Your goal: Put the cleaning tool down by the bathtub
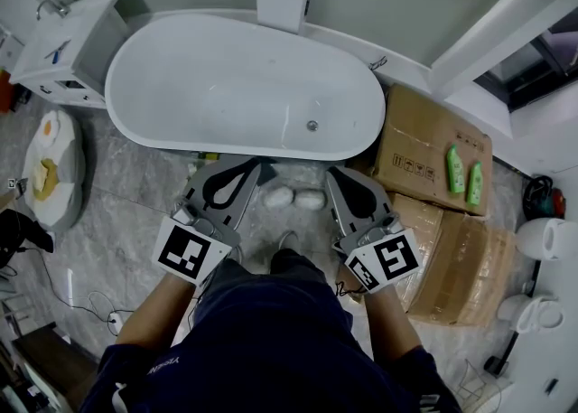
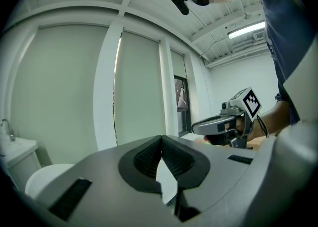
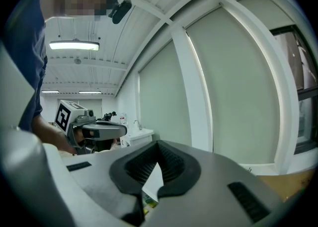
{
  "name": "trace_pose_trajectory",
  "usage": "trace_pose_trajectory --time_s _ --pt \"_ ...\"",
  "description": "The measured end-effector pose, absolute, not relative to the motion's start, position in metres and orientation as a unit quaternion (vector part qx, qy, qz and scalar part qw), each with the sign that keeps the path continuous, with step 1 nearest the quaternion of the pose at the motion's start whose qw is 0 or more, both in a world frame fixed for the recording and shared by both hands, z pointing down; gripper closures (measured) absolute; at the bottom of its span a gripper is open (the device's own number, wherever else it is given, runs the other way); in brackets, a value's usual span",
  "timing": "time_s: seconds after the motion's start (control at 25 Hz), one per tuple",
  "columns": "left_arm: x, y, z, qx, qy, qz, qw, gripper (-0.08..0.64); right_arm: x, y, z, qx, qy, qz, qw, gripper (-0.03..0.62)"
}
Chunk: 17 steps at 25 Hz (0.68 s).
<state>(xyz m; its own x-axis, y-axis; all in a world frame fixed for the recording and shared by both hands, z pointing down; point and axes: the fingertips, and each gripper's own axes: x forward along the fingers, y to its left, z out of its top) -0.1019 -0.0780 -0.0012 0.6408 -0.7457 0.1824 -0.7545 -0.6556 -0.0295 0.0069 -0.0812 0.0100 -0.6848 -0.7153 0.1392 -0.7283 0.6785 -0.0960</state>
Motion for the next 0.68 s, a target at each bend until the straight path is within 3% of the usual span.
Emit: trace_pose_trajectory --time_s 0.68 --pt "-0.091 -0.076 0.009 0.903 -0.418 0.099 0.03 0.529 0.016 -0.08 0.025 0.382 -0.919 0.084 0.055 0.591"
